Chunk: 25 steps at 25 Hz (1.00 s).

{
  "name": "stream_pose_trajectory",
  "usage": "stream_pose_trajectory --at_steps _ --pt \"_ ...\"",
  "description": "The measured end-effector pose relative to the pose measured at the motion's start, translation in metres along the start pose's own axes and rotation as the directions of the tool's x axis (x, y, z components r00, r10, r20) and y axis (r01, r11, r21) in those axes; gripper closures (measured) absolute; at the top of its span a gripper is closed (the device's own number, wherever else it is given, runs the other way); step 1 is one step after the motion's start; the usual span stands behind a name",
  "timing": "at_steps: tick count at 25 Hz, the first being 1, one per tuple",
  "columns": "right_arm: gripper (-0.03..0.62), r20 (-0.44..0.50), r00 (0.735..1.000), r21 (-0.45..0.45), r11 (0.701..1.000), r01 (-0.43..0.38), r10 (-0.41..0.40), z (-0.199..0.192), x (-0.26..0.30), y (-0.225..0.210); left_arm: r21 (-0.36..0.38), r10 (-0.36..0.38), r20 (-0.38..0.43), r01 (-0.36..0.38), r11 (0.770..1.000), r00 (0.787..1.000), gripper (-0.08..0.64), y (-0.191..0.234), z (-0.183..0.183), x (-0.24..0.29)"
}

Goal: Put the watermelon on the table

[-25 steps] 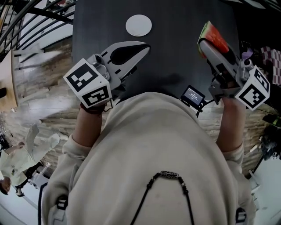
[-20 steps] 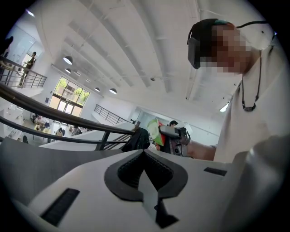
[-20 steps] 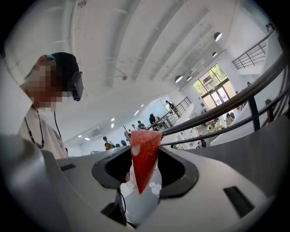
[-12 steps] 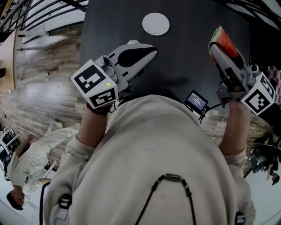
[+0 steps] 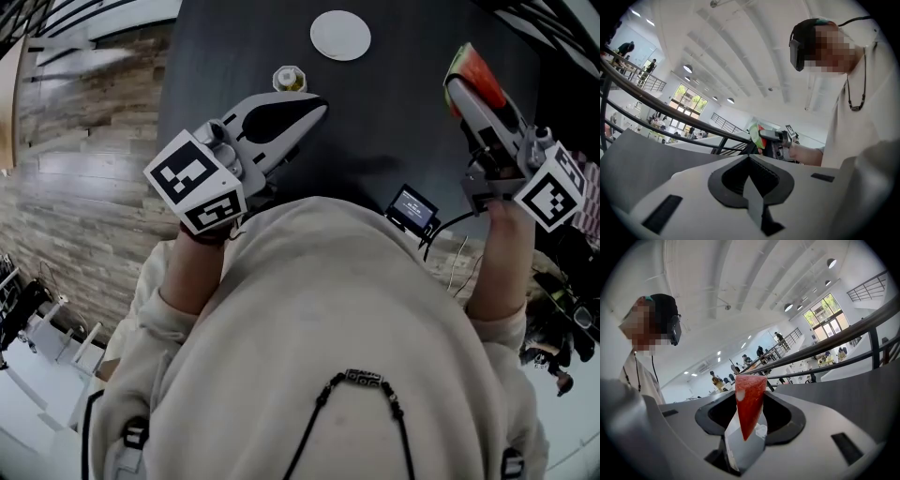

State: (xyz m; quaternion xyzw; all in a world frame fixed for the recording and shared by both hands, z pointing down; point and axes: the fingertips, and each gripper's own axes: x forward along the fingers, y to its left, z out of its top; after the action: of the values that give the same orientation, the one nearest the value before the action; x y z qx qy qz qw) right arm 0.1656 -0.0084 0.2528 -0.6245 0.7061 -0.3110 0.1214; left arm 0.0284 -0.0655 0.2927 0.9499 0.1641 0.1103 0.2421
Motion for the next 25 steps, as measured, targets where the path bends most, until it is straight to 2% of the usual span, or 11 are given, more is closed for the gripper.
stream_pose_trajectory --at_steps 7,17,25 --pt "0.405 -0.051 0.999 0.004 1.000 -0.008 0.008 -0.012 -0.001 -0.010 -0.019 0.027 0.023 -0.027 0.999 0.999 0.554 -0.015 -0.011 -0.008" --pt "0.405 -0.102 0.995 0.004 1.000 -0.010 0.011 -0.023 0.028 -0.027 -0.042 0.035 0.023 -0.034 0.999 0.999 0.554 -0.021 -0.020 -0.035" --pt "0.405 -0.185 0.982 -0.007 0.999 0.034 -0.034 -0.043 0.043 -0.049 -0.072 0.055 0.042 -0.052 0.996 0.998 0.554 -0.020 -0.027 -0.048"
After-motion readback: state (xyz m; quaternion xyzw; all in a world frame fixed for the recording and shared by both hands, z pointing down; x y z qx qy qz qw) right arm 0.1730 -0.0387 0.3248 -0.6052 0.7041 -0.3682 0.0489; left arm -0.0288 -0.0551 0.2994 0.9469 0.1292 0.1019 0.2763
